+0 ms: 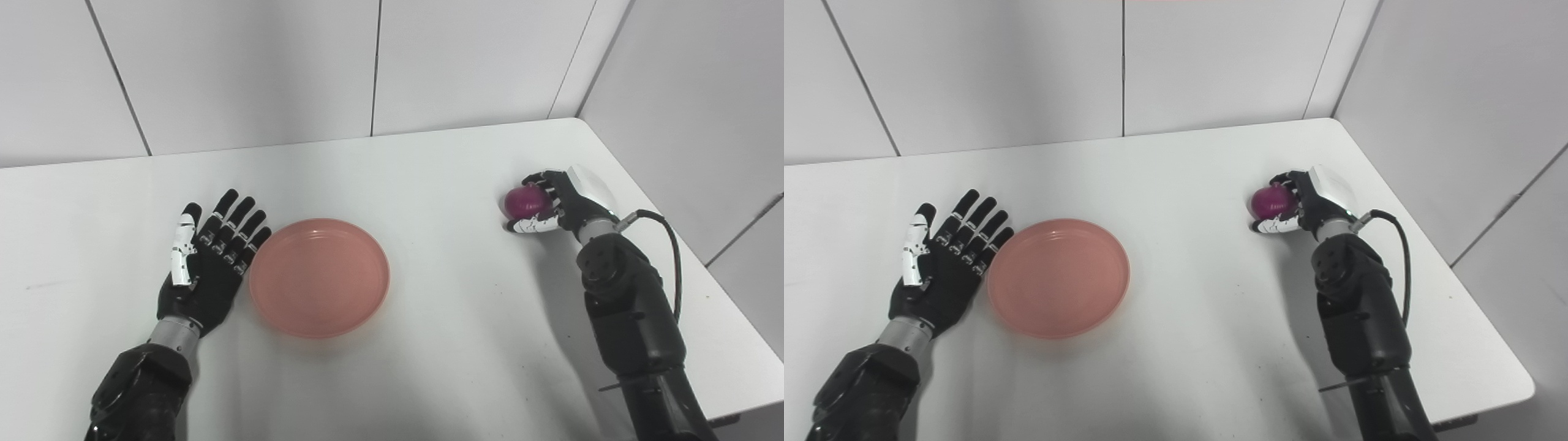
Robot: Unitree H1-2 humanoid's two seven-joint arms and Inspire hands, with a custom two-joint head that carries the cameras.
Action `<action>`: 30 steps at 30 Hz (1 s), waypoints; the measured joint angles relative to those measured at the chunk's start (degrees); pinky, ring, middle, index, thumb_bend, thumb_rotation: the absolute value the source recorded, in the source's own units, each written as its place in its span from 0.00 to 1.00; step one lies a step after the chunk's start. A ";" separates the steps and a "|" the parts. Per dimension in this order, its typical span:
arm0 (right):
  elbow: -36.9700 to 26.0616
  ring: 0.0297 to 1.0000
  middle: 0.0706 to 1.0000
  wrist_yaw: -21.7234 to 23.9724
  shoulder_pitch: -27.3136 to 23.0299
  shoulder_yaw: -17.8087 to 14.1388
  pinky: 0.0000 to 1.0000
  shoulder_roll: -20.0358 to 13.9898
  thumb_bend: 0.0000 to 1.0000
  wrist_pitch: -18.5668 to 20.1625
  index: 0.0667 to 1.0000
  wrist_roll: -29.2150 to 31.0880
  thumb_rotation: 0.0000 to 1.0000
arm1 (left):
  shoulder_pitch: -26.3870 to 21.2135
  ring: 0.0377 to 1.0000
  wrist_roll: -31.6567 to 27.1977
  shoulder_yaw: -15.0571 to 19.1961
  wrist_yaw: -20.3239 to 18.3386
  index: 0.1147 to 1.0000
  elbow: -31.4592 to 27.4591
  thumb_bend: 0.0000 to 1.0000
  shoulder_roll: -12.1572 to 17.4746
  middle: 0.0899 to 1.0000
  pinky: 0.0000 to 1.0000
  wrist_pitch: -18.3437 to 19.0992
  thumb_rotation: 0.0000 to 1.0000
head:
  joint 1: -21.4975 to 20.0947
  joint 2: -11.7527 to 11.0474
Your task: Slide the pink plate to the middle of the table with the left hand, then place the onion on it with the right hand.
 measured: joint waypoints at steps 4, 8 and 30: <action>1.01 0.48 0.51 -1.54 -0.37 1.41 0.42 -1.08 0.72 0.00 0.49 1.47 0.14 | 0.00 0.95 0.02 -0.02 0.00 0.94 0.00 0.43 0.05 0.95 0.95 0.00 1.00 | 0.00 0.00; 2.58 0.45 0.48 -3.20 -1.19 2.71 0.39 -1.70 0.62 -0.01 0.47 2.45 0.14 | 0.00 0.95 0.02 0.02 0.01 0.94 0.03 0.43 0.04 0.95 0.95 0.00 1.00 | 0.00 -0.09; -1.04 0.45 0.47 -5.89 0.73 5.65 0.39 -2.78 0.52 0.02 0.45 6.64 0.13 | 0.00 0.95 0.04 -0.04 0.01 0.94 0.00 0.43 -0.07 0.96 0.96 -0.01 1.00 | 0.88 -0.44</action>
